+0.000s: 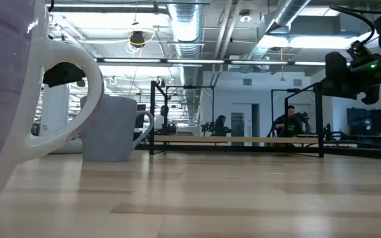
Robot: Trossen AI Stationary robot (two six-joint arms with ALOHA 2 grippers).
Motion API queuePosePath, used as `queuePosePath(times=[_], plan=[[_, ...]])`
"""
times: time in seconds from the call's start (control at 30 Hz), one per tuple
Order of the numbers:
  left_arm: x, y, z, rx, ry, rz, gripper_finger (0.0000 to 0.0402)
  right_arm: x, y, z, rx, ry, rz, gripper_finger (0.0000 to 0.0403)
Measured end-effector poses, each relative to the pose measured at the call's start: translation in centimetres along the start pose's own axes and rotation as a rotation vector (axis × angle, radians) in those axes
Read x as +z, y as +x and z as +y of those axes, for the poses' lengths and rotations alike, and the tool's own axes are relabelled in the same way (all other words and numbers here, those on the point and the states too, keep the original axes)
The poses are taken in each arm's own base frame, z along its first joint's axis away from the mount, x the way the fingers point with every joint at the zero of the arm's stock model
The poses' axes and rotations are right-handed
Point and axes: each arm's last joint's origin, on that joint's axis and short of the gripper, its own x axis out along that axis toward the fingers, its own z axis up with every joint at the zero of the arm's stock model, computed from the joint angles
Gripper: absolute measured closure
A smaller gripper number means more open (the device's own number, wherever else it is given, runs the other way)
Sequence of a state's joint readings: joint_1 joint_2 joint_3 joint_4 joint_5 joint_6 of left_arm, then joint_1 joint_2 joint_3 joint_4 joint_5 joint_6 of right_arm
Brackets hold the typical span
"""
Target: Stack small to large cups/mugs on shelf
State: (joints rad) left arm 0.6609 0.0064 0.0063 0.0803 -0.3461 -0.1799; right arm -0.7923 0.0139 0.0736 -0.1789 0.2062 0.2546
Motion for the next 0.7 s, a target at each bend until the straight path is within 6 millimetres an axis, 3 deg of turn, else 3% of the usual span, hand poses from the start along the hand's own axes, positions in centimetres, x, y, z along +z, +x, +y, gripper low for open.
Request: queuePosePath(times=[0.43, 0.7], plan=[[0.01, 0.00, 0.00, 0.000, 0.004, 0.000, 0.0283, 0.01, 0.00, -0.02, -0.003, -0.059, -0.001, 0.0217], [0.01, 0.00, 0.00, 0.000, 0.187, 0.000, 0.0283, 0.18, 0.04, 0.03, 0.002, -0.073, -0.029, 0.0217]])
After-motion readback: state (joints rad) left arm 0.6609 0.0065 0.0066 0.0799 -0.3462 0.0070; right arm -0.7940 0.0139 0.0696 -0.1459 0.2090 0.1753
